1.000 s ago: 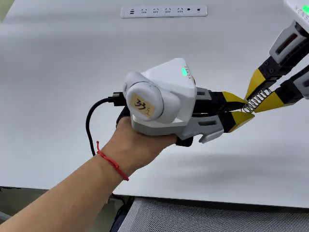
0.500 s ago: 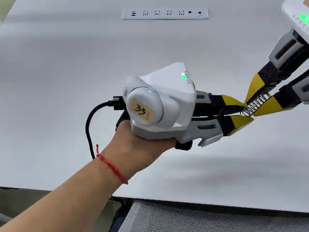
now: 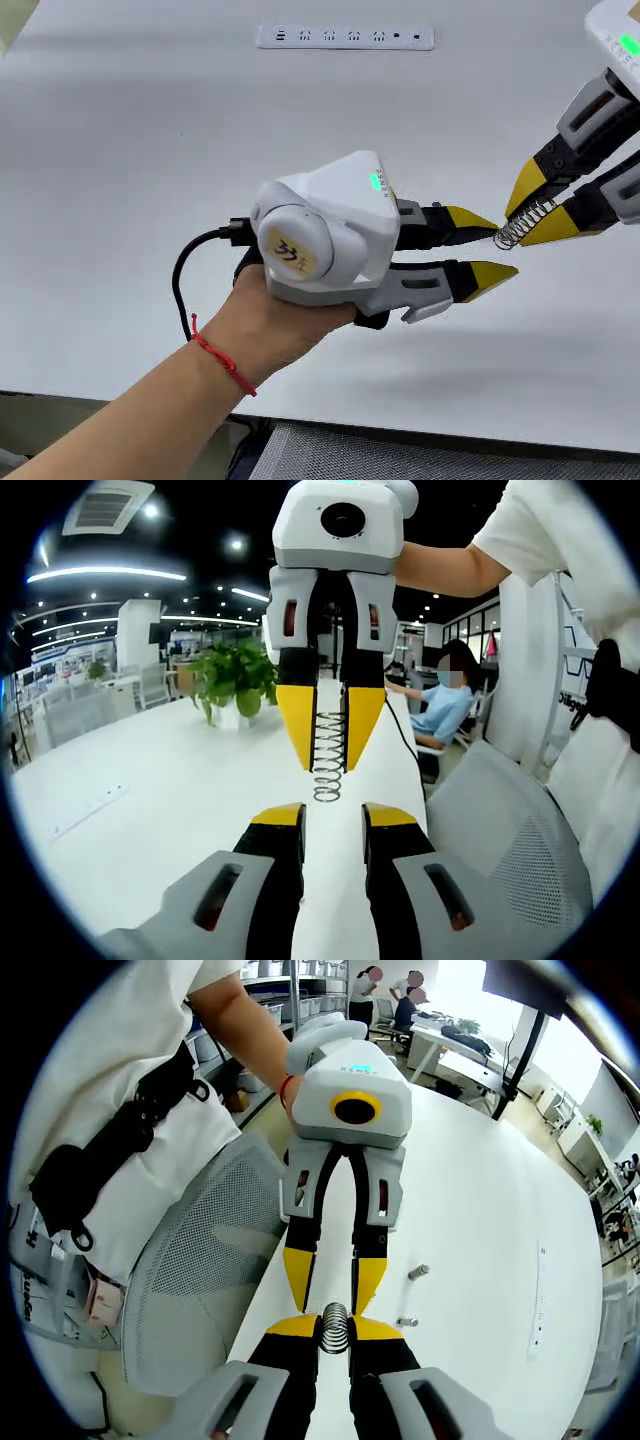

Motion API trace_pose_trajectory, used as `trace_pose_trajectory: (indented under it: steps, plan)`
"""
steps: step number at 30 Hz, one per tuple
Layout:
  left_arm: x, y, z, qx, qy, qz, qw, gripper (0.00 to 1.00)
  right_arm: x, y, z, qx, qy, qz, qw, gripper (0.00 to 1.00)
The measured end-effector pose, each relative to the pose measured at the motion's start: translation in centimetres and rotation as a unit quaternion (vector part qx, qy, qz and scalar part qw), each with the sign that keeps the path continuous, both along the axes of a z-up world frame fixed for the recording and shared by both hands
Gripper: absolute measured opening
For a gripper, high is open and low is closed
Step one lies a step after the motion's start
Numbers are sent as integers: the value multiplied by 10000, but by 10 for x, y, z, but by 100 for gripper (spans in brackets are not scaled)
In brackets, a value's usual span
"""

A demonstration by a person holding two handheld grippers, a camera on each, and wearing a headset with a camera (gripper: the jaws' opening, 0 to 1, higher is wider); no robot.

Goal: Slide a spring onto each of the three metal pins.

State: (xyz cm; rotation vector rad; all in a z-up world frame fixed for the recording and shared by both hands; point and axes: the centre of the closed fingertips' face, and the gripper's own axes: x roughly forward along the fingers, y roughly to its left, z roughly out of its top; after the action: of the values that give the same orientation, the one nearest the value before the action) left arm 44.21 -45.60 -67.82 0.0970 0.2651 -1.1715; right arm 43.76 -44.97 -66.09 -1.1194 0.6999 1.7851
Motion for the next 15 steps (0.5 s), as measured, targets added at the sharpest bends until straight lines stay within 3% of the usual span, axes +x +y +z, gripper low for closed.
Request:
trace_pose_trajectory:
  steps: [7,15]
  plan:
    - [3,27,-10,117,46,305,9995,35,11,4,2,60,6,-284,9996,7]
    - [6,65,-21,292,31,599,9978,50,32,11,-3,-4,-149,-570,9983,7]
